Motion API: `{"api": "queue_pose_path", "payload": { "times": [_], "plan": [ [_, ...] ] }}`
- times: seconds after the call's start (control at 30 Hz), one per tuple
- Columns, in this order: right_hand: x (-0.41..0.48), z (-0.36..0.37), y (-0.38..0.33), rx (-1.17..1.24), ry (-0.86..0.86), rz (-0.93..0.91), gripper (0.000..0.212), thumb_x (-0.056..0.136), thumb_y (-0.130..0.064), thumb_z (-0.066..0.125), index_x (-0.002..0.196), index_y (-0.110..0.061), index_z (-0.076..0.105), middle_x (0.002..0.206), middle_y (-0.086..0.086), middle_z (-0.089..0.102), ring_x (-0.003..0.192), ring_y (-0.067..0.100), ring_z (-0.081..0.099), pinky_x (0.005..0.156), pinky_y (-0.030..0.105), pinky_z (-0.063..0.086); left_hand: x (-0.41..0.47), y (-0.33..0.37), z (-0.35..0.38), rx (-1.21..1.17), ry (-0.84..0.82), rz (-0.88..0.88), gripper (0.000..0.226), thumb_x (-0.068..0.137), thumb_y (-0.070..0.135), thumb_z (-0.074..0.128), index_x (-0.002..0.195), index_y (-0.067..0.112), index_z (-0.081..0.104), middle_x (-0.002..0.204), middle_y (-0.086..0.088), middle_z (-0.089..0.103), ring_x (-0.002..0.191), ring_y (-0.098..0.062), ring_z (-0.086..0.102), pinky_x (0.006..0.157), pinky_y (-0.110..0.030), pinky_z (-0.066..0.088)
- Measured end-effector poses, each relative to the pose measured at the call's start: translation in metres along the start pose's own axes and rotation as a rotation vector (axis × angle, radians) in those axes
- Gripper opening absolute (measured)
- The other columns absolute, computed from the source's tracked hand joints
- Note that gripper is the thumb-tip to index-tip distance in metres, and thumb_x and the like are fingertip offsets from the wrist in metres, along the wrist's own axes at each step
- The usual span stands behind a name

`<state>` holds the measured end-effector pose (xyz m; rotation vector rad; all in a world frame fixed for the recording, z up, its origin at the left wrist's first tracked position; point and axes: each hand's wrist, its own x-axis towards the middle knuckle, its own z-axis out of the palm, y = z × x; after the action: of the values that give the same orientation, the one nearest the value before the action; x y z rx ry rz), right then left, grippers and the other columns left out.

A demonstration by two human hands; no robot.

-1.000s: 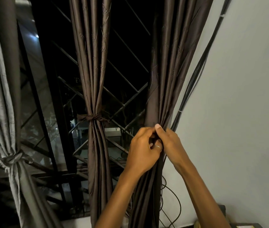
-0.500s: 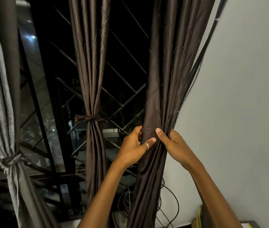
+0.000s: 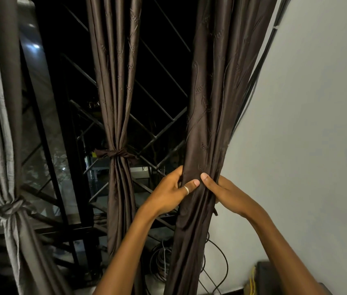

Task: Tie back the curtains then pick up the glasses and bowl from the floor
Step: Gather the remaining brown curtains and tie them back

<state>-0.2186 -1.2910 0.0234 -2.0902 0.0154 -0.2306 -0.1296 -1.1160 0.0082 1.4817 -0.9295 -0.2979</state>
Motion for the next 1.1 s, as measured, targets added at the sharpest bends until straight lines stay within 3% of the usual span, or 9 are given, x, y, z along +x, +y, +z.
{"api": "queue_pose_path", "payload": {
  "times": [0.2,0.3,0.4,0.63,0.77,0.83,0.9,1.0,1.1],
  "plan": [
    [-0.003,-0.002,-0.001,0.025,0.016,-0.009,0.065,0.070,-0.093,0.051,0.112,-0.045,0.066,0.111,-0.012,0.075,0.101,0.005,0.072,0.087,0.024,0.058,-0.001,0.002,-0.001,-0.063,-0.054,-0.002,0.050,0.099,0.027,0.063,0.146,0.026,0.046,0.133,0.010,0.064,0.123,-0.007,0.061,0.095,-0.022,0.053],
    [-0.003,-0.001,0.000,0.094,0.015,-0.048,0.055,0.089,-0.064,0.059,0.130,-0.028,0.065,0.114,-0.010,0.076,0.103,0.007,0.072,0.090,0.022,0.057,0.002,0.002,-0.003,-0.083,-0.038,-0.043,0.053,0.094,0.031,0.069,0.142,0.028,0.045,0.132,0.009,0.064,0.122,-0.006,0.061,0.095,-0.024,0.054],
    [-0.002,0.001,0.001,0.176,0.008,-0.051,0.035,0.095,-0.043,0.061,0.129,-0.034,0.062,0.122,-0.014,0.073,0.115,0.008,0.068,0.100,0.023,0.053,0.006,0.004,-0.004,-0.087,-0.078,-0.096,0.056,0.094,0.028,0.070,0.142,0.028,0.043,0.133,0.008,0.064,0.123,-0.007,0.061,0.102,-0.030,0.052],
    [0.000,0.001,0.001,0.188,0.034,-0.060,0.034,0.098,-0.034,0.061,0.132,-0.030,0.061,0.122,-0.011,0.073,0.115,0.009,0.068,0.102,0.028,0.052,0.011,0.011,-0.009,0.035,-0.185,-0.151,0.029,0.097,0.027,0.063,0.126,0.028,0.063,0.122,0.004,0.071,0.114,-0.010,0.067,0.103,-0.036,0.052],
    [0.000,0.001,-0.001,0.093,0.058,-0.071,0.024,0.104,-0.026,0.056,0.121,-0.043,0.061,0.112,-0.026,0.073,0.107,-0.001,0.069,0.088,0.015,0.054,0.011,0.008,-0.009,0.101,-0.189,-0.151,0.037,0.097,0.036,0.061,0.133,0.028,0.061,0.125,0.008,0.070,0.116,-0.008,0.066,0.104,-0.036,0.052],
    [0.002,0.002,0.000,-0.008,0.100,-0.085,0.020,0.103,-0.032,0.056,0.115,-0.048,0.059,0.104,-0.032,0.072,0.100,-0.008,0.067,0.082,0.011,0.054,0.012,0.004,-0.010,0.185,-0.142,-0.105,0.042,0.096,0.040,0.063,0.136,0.029,0.058,0.127,0.009,0.068,0.117,-0.008,0.065,0.103,-0.038,0.052],
    [0.004,0.001,0.002,-0.123,0.175,-0.101,0.012,0.102,-0.039,0.055,0.112,-0.041,0.061,0.100,-0.025,0.071,0.095,-0.007,0.067,0.083,0.016,0.056,0.014,-0.001,-0.009,0.306,-0.004,-0.043,0.047,0.093,0.040,0.067,0.136,0.029,0.054,0.127,0.007,0.064,0.116,-0.008,0.063,0.101,-0.037,0.054],
    [0.009,0.003,0.005,-0.332,0.285,-0.094,0.036,0.101,-0.046,0.053,0.105,-0.013,0.066,0.094,-0.002,0.070,0.084,0.011,0.068,0.077,0.026,0.056,0.013,-0.006,-0.001,0.463,0.254,0.017,0.058,0.087,0.039,0.074,0.133,0.028,0.042,0.121,0.011,0.046,0.109,0.000,0.053,0.089,-0.014,0.047],
    [0.010,0.009,0.005,-0.489,0.429,-0.086,0.040,0.099,-0.051,0.054,0.088,-0.013,0.064,0.077,0.000,0.064,0.069,0.016,0.063,0.062,0.028,0.053,0.007,-0.012,0.013,0.513,0.407,0.145,0.051,0.086,0.031,0.076,0.112,0.038,0.032,0.107,0.023,0.035,0.103,0.010,0.045,0.075,-0.003,0.041]
  ]
}}
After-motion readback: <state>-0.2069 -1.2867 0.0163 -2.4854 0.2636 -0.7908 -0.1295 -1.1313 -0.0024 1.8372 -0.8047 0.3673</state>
